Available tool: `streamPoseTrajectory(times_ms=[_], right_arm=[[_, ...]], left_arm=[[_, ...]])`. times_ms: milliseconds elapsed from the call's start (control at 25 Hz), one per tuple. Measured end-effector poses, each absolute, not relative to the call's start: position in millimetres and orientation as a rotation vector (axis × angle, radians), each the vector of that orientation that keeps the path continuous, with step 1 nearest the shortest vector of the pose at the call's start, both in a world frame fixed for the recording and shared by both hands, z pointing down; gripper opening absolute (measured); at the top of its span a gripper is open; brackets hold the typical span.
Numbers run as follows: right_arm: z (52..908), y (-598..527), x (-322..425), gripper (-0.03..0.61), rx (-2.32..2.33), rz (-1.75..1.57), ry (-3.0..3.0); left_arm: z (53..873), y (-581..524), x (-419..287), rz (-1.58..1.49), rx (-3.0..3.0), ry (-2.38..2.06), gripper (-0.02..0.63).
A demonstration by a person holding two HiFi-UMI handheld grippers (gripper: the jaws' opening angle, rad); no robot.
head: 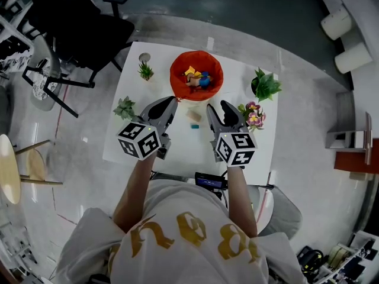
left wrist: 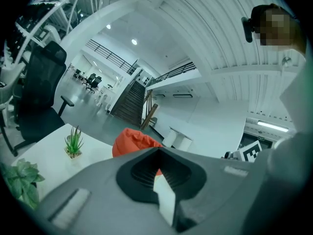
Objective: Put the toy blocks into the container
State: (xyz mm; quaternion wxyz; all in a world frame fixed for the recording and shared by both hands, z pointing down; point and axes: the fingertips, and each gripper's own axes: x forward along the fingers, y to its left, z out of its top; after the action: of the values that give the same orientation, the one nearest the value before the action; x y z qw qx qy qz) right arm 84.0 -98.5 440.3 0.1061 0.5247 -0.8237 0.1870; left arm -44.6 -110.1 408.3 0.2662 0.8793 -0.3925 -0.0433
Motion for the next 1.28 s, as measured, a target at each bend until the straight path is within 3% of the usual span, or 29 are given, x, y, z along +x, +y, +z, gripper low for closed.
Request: streamPoseTrajectory(times_ms=[520, 1280], right_arm=[[460.9, -67.3, 79.9, 0.192, 1.514, 0.529, -2.365], [535.0, -44.8, 63.6, 0.206, 1.362, 0.629, -2.242]], left_arm=[[408.0, -79.4, -40.6, -0.098, 2.387, -1.024, 0.0], [483.1, -55.8, -42.4, 0.131, 2.315, -0.996, 0.0]])
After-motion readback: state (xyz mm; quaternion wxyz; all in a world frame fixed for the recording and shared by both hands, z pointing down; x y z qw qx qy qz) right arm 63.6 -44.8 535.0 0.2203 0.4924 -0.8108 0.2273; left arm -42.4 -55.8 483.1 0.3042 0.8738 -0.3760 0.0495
